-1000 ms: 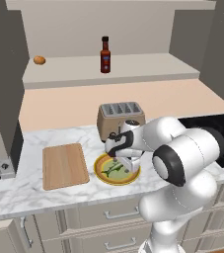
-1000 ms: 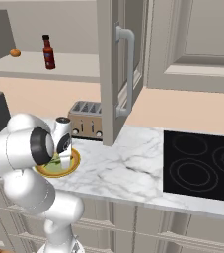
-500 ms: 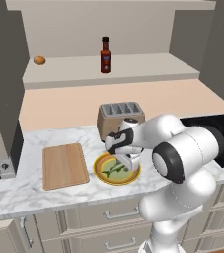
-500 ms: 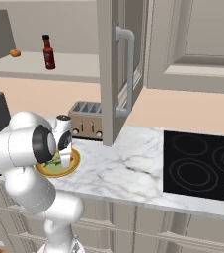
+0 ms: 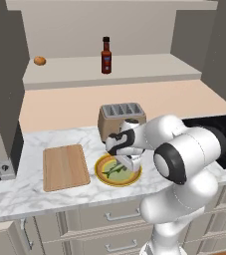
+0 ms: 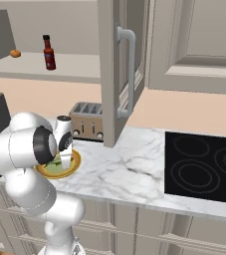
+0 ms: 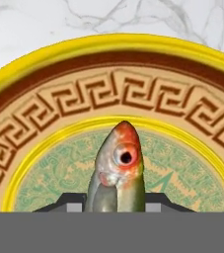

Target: Pick the fish from the plate and place it on the cutting board. Then pick the condiment bottle from the cabinet and place it next to the cutting board.

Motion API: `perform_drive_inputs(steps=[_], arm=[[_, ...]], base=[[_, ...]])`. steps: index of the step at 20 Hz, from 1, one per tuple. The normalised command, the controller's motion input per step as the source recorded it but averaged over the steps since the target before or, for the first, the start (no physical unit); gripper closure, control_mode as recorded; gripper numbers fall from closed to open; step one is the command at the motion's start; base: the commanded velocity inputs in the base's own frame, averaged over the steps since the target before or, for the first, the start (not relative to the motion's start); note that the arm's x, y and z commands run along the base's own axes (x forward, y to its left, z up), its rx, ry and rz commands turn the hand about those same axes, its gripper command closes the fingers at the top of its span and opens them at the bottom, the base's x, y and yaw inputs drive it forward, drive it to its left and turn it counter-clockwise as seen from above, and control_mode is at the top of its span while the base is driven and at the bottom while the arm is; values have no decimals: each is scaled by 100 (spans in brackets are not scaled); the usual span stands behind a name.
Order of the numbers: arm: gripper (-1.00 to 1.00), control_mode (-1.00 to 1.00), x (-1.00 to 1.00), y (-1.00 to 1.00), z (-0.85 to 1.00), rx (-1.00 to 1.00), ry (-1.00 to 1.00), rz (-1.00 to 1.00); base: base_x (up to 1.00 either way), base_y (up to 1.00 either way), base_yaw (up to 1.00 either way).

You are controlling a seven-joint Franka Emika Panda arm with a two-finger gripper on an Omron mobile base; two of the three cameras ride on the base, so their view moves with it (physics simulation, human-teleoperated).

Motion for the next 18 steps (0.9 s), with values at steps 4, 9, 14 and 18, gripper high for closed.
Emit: perform_drive_inputs(steps=[4, 9, 14, 18], arm=[[100, -100, 0, 0, 3, 0, 0, 0], [100, -100, 0, 0, 22, 2, 0, 0], [100, -100, 0, 0, 32, 5, 0, 0], [100, -100, 0, 1, 29, 6, 0, 0]], base=[[0, 0, 0], [0, 0, 0], [0, 0, 0], [0, 0, 0]])
